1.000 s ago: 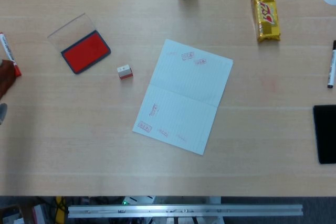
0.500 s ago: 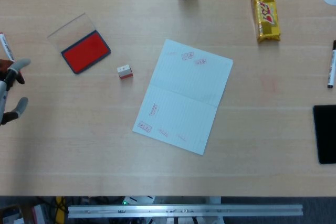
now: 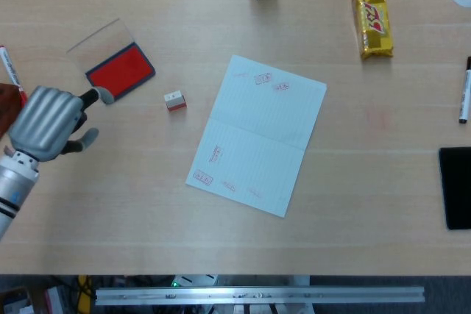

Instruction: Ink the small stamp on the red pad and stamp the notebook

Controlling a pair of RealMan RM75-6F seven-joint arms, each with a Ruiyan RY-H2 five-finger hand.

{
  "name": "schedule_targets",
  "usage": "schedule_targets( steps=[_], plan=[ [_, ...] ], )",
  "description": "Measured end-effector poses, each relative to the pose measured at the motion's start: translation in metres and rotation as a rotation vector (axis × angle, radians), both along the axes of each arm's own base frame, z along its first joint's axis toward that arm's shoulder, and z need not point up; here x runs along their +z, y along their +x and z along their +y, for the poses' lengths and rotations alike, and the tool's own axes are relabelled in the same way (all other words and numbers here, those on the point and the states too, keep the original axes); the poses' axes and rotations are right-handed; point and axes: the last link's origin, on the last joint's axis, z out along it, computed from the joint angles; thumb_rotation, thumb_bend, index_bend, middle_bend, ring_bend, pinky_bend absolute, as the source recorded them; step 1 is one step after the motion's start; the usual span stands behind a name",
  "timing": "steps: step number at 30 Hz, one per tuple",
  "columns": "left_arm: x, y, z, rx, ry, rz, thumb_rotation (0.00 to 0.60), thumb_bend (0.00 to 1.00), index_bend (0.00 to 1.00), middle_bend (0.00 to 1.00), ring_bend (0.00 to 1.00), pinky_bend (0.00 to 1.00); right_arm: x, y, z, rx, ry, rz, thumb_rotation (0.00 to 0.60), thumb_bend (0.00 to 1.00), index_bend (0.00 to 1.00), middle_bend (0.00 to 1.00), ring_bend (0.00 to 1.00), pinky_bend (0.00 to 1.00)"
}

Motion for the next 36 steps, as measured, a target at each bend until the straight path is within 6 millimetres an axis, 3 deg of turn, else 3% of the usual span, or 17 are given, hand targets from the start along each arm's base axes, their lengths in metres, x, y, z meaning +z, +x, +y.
schedule_targets(
  steps=[13,36],
  plan=[
    [-0.045,0.035,0.035,-0.007,-0.123,0.069,0.600,0.27,0.32,1.00,1.00,1.00,-0.002,0.000,-0.006,0.000,0.013,0.000,0.600,0.31,0.23,0.29,0.22,0.24],
    [-0.097,0.055,0.077,0.097,-0.179,0.232,0.600,0.27,0.27,1.00,1.00,1.00,0.002,-0.006,-0.002,-0.018,0.002,-0.002,0.600,0.31,0.23,0.29,0.22,0.24]
  ],
)
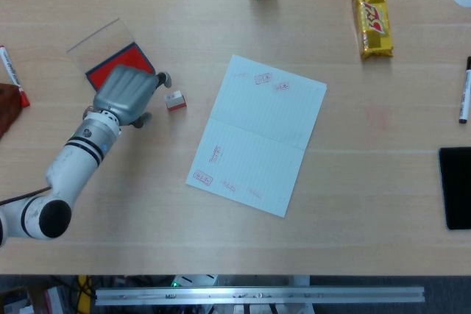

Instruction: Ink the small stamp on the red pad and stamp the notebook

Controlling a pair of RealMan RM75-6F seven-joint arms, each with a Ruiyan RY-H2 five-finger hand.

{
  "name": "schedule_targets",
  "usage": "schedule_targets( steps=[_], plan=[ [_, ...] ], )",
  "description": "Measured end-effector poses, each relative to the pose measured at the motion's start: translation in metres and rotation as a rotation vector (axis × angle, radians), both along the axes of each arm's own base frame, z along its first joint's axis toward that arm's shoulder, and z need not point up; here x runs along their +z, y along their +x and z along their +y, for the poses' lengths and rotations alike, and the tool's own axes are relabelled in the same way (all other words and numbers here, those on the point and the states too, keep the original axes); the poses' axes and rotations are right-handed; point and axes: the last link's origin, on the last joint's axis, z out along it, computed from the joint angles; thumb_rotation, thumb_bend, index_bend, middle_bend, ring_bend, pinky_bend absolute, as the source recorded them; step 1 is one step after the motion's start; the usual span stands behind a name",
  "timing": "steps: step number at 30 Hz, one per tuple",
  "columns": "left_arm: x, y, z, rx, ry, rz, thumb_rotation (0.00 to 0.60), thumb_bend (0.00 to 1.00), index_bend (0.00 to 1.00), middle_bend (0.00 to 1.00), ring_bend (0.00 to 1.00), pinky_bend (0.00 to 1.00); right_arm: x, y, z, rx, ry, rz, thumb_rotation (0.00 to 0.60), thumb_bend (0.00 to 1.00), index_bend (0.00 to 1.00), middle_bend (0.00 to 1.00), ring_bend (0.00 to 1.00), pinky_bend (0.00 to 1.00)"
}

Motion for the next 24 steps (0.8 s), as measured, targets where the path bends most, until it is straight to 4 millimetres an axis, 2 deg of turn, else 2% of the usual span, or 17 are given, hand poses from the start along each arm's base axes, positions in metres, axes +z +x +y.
schedule_targets(
  steps=[10,16,24],
  plan=[
    [-0.023,0.010,0.010,0.019,-0.029,0.053,0.600,0.27,0.27,1.00,1.00,1.00,0.004,-0.005,0.005,-0.018,-0.010,-0.001,0.600,0.31,0.23,0.29,0.23,0.24],
    [-0.030,0.013,0.013,0.013,-0.035,0.093,0.600,0.27,0.28,1.00,1.00,1.00,0.005,-0.007,0.006,-0.025,-0.013,-0.001,0.600,0.31,0.23,0.29,0.23,0.24],
    [-0.033,0.014,0.006,0.003,-0.054,0.119,0.600,0.27,0.30,1.00,1.00,1.00,0.006,-0.008,0.008,-0.027,-0.017,-0.003,0.600,0.31,0.23,0.29,0.23,0.24]
  ],
)
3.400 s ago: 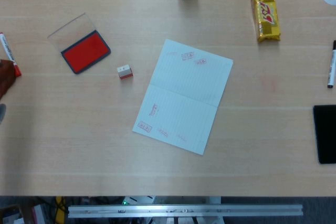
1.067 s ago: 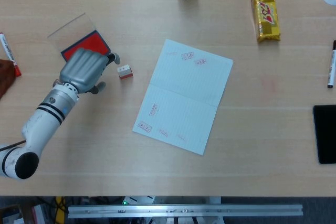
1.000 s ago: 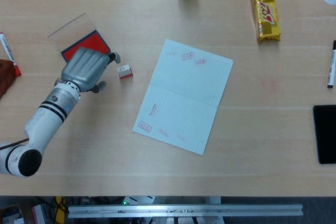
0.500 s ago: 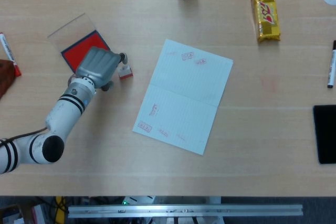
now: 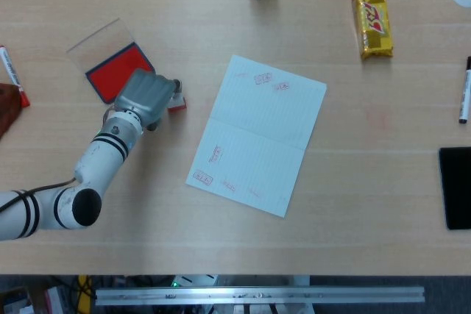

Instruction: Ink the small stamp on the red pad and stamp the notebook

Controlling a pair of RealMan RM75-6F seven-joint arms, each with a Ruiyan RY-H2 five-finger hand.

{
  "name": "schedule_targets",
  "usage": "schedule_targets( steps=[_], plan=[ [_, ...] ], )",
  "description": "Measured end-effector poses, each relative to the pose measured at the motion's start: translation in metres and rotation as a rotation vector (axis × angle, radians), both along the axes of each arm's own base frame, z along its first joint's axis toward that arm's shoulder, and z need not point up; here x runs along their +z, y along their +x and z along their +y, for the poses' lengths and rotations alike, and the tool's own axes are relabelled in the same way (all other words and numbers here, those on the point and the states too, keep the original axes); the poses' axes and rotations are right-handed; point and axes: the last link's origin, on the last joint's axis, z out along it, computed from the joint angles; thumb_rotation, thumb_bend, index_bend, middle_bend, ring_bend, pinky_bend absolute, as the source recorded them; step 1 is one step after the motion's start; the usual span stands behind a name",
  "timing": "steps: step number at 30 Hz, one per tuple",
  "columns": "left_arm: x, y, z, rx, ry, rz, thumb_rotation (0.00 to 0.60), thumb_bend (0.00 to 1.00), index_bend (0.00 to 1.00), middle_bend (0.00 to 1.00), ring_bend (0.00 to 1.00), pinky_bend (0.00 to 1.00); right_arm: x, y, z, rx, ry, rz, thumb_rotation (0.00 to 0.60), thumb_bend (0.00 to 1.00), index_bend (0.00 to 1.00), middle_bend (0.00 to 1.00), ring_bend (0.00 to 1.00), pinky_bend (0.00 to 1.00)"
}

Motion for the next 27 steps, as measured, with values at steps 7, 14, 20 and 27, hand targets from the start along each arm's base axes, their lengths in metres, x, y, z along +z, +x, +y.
schedule_targets(
  steps=[7,14,20,27],
  plan=[
    [0.000,0.003,-0.009,-0.026,-0.017,0.007,0.600,0.27,0.31,1.00,1.00,1.00,0.000,-0.001,0.002,-0.002,-0.001,-0.003,0.600,0.31,0.23,0.29,0.23,0.24],
    [0.000,0.005,-0.015,-0.051,0.000,-0.008,0.600,0.27,0.35,1.00,1.00,1.00,0.001,-0.001,0.004,0.000,-0.002,-0.004,0.600,0.31,0.23,0.29,0.23,0.24],
    [-0.006,0.003,-0.019,-0.066,0.040,-0.043,0.600,0.27,0.38,1.00,1.00,1.00,0.002,-0.001,0.006,0.001,-0.003,-0.006,0.600,0.31,0.23,0.29,0.23,0.24],
    [-0.016,0.004,-0.018,-0.075,0.049,-0.056,0.600,0.27,0.39,1.00,1.00,1.00,0.003,-0.002,0.007,-0.001,-0.002,-0.008,0.600,0.31,0.23,0.29,0.23,0.24]
  ],
)
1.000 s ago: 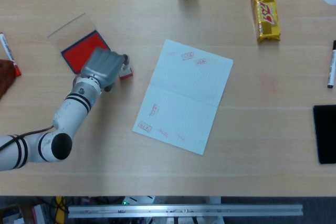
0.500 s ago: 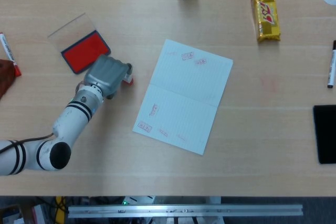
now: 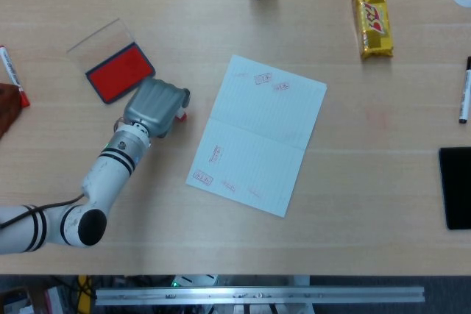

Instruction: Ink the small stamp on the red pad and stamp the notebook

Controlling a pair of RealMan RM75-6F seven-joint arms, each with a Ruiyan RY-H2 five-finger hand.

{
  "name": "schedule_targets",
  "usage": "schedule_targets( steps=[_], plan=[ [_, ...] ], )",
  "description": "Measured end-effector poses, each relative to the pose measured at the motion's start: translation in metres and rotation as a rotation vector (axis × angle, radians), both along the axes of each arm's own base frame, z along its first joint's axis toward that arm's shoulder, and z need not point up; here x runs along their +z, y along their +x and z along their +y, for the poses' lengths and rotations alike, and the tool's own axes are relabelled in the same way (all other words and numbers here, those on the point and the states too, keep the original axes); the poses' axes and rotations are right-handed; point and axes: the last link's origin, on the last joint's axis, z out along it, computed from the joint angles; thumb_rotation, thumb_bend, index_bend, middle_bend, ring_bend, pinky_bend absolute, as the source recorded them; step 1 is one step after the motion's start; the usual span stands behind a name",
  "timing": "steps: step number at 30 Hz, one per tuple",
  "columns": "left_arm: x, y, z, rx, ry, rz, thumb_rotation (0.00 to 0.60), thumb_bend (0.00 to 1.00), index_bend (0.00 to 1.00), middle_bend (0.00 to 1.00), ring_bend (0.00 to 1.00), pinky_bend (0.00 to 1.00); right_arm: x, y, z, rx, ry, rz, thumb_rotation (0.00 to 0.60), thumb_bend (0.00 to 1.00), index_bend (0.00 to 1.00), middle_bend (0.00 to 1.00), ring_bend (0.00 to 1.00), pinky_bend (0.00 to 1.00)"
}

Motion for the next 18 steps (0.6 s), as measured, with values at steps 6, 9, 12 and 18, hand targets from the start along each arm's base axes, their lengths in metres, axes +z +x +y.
schedule_targets(
  steps=[6,9,12,18],
  plan=[
    [-0.0052,0.0009,0.0022,-0.028,0.014,0.005,0.600,0.27,0.42,1.00,1.00,1.00,0.0015,-0.0008,0.0011,-0.003,-0.002,0.000,0.600,0.31,0.23,0.29,0.23,0.24],
    [-0.0071,-0.0001,0.0035,-0.042,0.020,0.012,0.600,0.27,0.43,1.00,1.00,1.00,0.0016,-0.0013,0.0016,-0.005,0.000,-0.001,0.600,0.31,0.23,0.29,0.23,0.24],
    [-0.0087,-0.0017,0.0053,-0.056,0.026,0.023,0.600,0.27,0.43,1.00,1.00,1.00,0.0017,-0.0019,0.0019,-0.008,0.001,-0.001,0.600,0.31,0.23,0.29,0.23,0.24],
    [-0.0108,-0.0041,0.0070,-0.081,0.027,0.043,0.600,0.27,0.44,1.00,1.00,1.00,0.0018,-0.0018,0.0017,-0.008,0.002,0.001,0.600,0.31,0.23,0.29,0.23,0.24]
  ],
)
